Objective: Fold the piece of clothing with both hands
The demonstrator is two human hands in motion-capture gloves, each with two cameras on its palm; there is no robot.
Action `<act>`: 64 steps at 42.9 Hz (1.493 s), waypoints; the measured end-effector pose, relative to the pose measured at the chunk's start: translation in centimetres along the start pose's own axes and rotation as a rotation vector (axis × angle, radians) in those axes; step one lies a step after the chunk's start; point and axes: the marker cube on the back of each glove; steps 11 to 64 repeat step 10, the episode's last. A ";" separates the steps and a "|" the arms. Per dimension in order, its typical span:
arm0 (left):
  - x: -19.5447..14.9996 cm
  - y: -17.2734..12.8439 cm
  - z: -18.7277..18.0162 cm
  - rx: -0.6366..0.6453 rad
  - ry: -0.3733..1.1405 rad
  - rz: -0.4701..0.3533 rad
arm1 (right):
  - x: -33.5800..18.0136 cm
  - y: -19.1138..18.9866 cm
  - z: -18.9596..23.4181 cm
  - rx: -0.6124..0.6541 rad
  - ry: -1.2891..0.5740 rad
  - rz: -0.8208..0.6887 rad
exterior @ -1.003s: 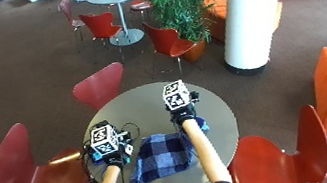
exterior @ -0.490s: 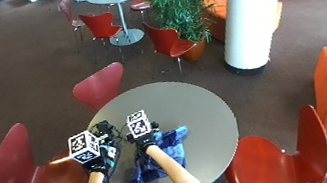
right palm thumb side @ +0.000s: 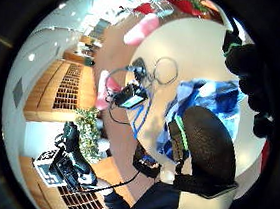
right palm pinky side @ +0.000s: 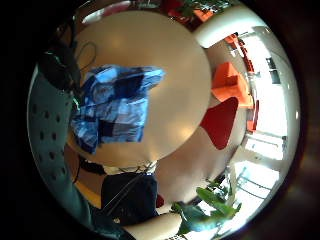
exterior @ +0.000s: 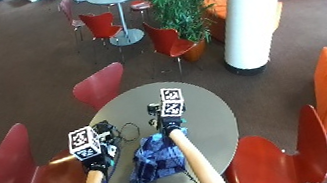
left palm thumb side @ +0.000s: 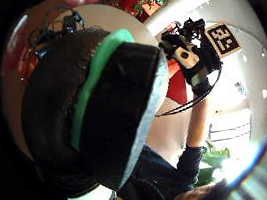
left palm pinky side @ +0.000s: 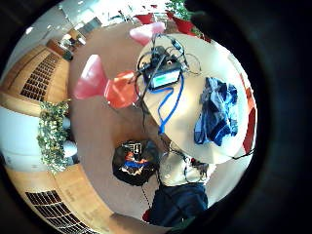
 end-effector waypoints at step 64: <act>1.9 0.6 -1.9 0.045 -0.013 0.032 | 4.6 1.3 -2.7 0.085 -0.037 0.021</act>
